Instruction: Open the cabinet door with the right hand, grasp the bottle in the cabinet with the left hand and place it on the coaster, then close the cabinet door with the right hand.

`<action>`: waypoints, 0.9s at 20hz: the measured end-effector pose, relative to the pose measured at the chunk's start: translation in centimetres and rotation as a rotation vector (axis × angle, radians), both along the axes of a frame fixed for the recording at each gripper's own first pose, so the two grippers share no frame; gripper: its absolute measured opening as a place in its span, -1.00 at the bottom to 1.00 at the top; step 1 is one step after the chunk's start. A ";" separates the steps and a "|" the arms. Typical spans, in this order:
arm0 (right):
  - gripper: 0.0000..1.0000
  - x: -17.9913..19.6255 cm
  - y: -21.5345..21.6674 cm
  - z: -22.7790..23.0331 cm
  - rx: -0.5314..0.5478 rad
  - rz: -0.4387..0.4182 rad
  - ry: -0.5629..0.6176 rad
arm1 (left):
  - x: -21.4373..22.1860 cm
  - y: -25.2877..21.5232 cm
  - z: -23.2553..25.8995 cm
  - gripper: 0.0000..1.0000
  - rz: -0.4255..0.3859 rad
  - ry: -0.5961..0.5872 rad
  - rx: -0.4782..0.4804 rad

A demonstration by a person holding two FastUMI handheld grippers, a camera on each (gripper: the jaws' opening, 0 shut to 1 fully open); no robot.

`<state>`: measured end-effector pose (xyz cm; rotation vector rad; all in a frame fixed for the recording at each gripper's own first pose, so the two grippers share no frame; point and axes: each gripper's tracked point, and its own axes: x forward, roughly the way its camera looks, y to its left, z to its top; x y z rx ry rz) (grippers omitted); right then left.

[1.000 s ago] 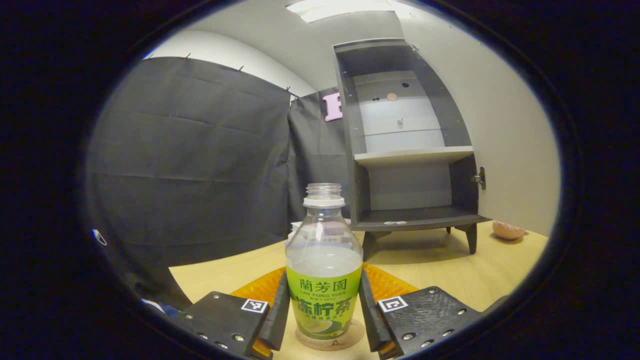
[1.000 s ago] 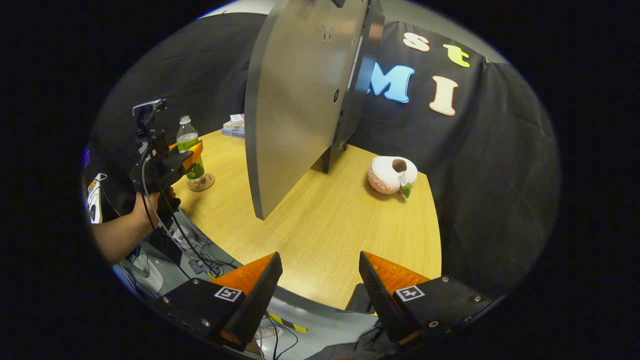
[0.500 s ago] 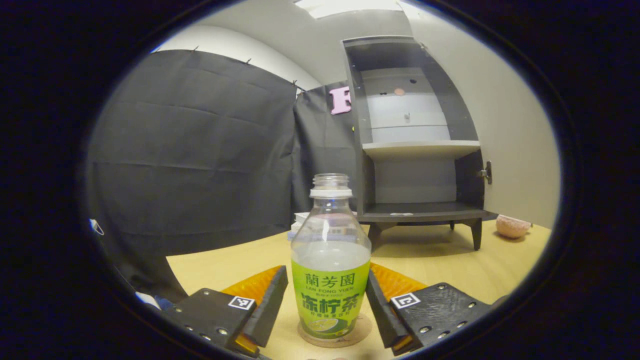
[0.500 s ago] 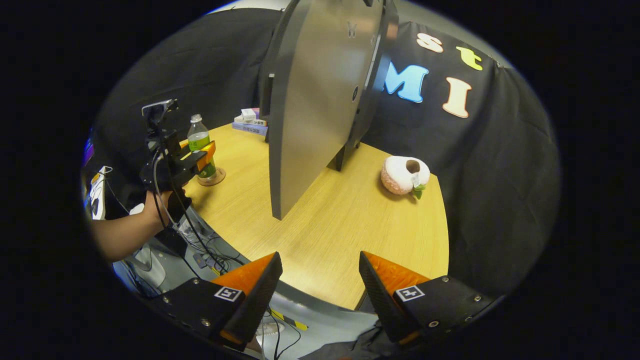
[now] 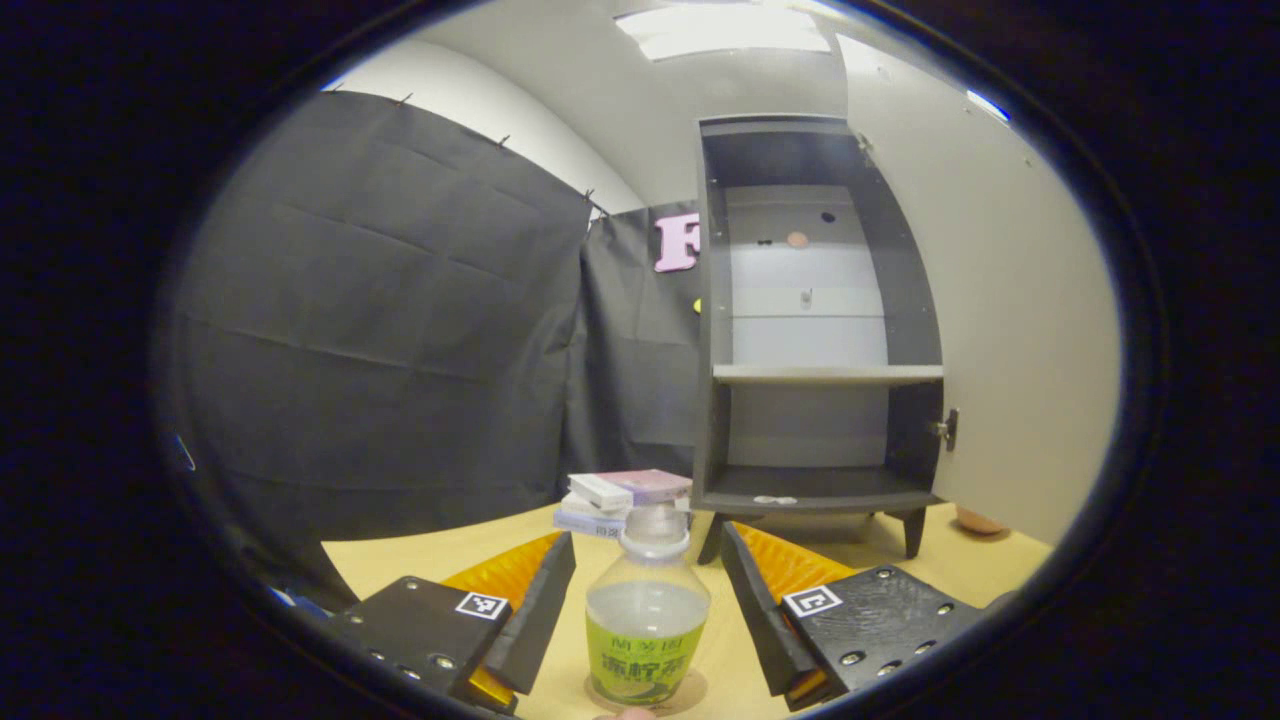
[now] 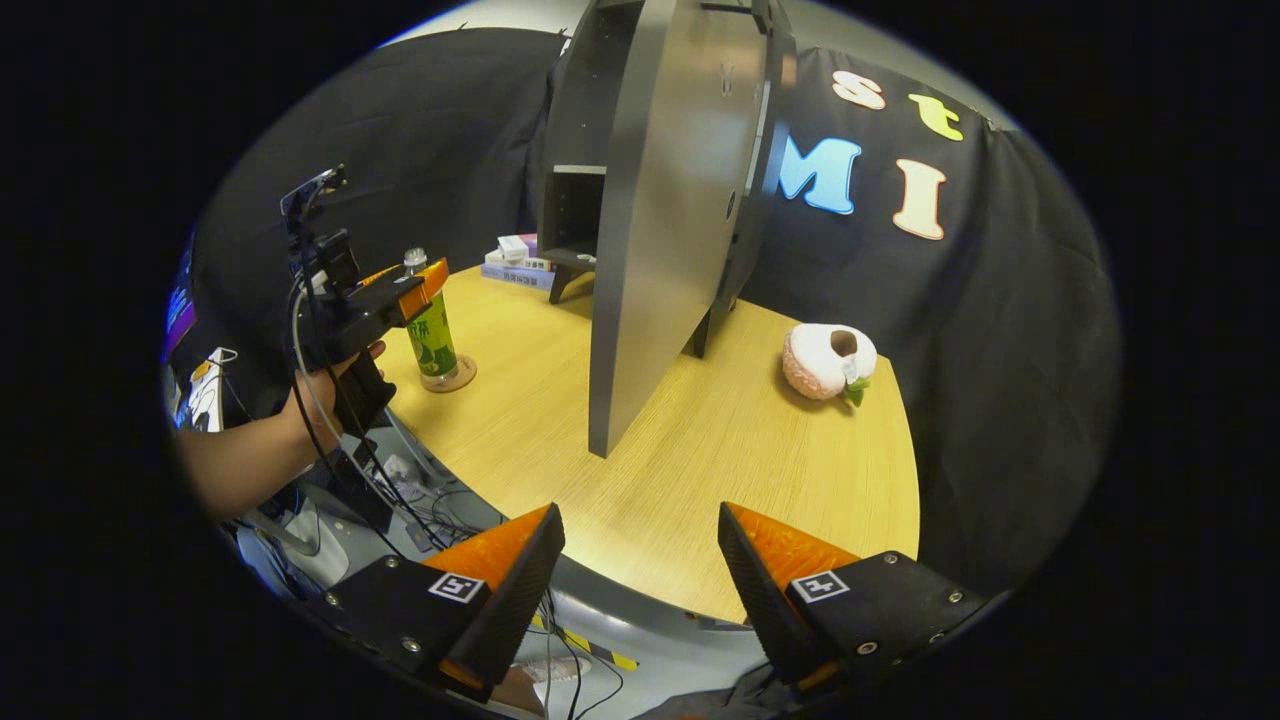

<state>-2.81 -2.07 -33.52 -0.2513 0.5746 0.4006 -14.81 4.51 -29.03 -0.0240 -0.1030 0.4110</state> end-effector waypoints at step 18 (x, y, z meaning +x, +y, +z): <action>0.87 9.1 -4.2 26.0 0.480 -0.242 -0.420 | -5.7 -7.0 27.9 0.68 -0.129 0.041 0.024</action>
